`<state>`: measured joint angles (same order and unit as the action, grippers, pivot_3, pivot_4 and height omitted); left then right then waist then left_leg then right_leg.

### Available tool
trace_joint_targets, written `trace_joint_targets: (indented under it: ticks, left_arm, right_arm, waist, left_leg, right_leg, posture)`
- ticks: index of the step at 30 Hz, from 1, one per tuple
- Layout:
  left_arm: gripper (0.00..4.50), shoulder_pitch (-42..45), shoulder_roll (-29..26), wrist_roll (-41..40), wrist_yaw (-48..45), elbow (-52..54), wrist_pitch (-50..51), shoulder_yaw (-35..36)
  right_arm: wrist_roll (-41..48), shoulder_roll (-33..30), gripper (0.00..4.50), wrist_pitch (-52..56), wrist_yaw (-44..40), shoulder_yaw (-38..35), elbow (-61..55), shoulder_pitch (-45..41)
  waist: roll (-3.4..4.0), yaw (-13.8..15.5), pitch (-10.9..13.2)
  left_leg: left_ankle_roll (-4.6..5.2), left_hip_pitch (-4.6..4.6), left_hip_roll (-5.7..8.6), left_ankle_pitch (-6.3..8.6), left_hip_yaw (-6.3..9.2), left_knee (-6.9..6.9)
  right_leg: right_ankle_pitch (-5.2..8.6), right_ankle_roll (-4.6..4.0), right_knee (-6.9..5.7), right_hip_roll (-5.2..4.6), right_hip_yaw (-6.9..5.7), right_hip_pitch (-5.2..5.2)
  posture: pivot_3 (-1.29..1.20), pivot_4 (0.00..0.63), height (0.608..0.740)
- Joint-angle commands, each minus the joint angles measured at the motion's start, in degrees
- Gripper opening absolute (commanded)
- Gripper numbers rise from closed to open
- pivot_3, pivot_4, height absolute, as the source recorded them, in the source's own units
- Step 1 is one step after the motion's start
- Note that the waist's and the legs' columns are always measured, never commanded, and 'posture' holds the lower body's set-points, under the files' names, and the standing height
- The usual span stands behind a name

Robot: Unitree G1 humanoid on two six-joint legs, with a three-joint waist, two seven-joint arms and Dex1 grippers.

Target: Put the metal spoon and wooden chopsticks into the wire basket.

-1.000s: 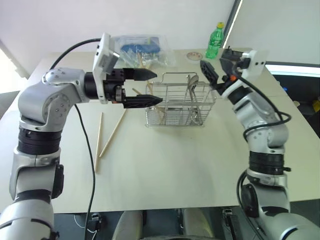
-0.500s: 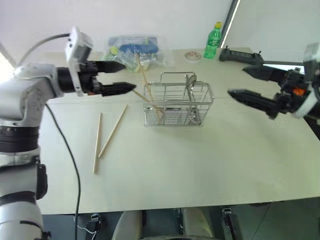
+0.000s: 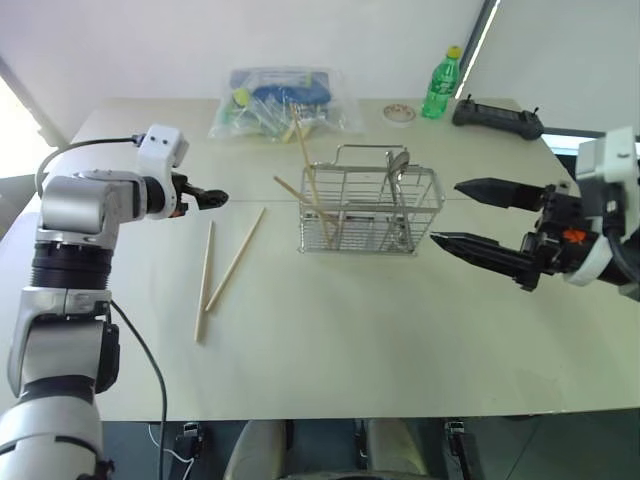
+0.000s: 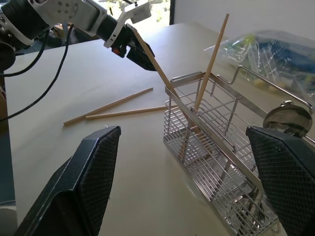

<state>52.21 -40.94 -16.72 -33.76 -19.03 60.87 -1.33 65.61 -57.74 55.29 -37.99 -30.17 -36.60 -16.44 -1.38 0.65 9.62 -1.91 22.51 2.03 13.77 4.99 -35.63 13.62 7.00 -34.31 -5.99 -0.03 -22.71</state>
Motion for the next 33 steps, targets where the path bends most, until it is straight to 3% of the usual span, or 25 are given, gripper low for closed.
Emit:
trace_joint_targets:
  ticks: [1, 9, 23, 26, 33]
  left_arm:
    - [4.5, 1.3, 0.6, 1.7, 3.0, -0.2, 1.5, 1.3]
    - [4.5, 2.6, 7.6, 6.3, 17.2, -6.0, 11.6, 4.6]
    - [4.5, 3.0, 11.9, 4.7, 17.6, -7.2, 20.6, 5.9]
    - [3.74, 2.6, 12.1, 4.4, 17.6, -7.5, 21.6, 6.8]
    - [0.24, 3.1, 12.4, 4.9, 18.4, -8.9, 21.9, 8.2]
  right_arm:
    - [1.5, -1.4, 4.18, -1.1, 1.0, -2.4, -0.3, -0.6]
    - [3.2, -0.5, 4.18, -1.9, 4.6, -2.3, -2.9, 1.5]
    - [5.7, 0.0, 4.18, -3.6, 9.3, -1.3, -3.3, 2.6]
    - [5.5, -0.1, 4.22, -4.0, 9.4, -1.3, -3.3, 3.3]
    - [6.0, -0.4, 4.22, -4.8, 9.7, -1.5, -3.3, 4.4]
  waist:
    - [0.0, 0.0, 0.0]
    - [-0.07, 0.0, 0.0]
    - [-0.02, 0.1, 0.0]
    - [0.01, 0.1, 0.0]
    - [0.01, 0.1, -0.1]
  left_leg:
    - [0.0, -0.01, 0.0, 0.0, 0.0, 0.06]
    - [0.0, -0.03, 0.01, 0.0, 0.01, 0.05]
    - [-0.02, -0.06, 0.03, 0.0, 0.0, 0.05]
    - [-0.02, -0.07, 0.03, 0.0, -0.01, 0.05]
    - [-0.02, -0.08, 0.07, 0.0, -0.01, 0.01]
  right_leg:
    - [0.0, 0.01, 0.0, 0.0, 0.0, -0.02]
    - [-0.01, 0.03, -0.02, 0.02, -0.03, 0.0]
    - [-0.01, 0.02, -0.01, 0.0, -0.02, 0.03]
    - [-0.01, 0.02, -0.01, -0.01, -0.02, 0.04]
    - [-0.01, 0.02, -0.01, -0.07, -0.02, 0.09]
  posture:
    - [0.0, 0.15, 0.721]
    - [0.0, 0.15, 0.721]
    - [0.0, 0.15, 0.721]
    - [0.0, 0.15, 0.721]
    - [0.0, 0.15, 0.721]
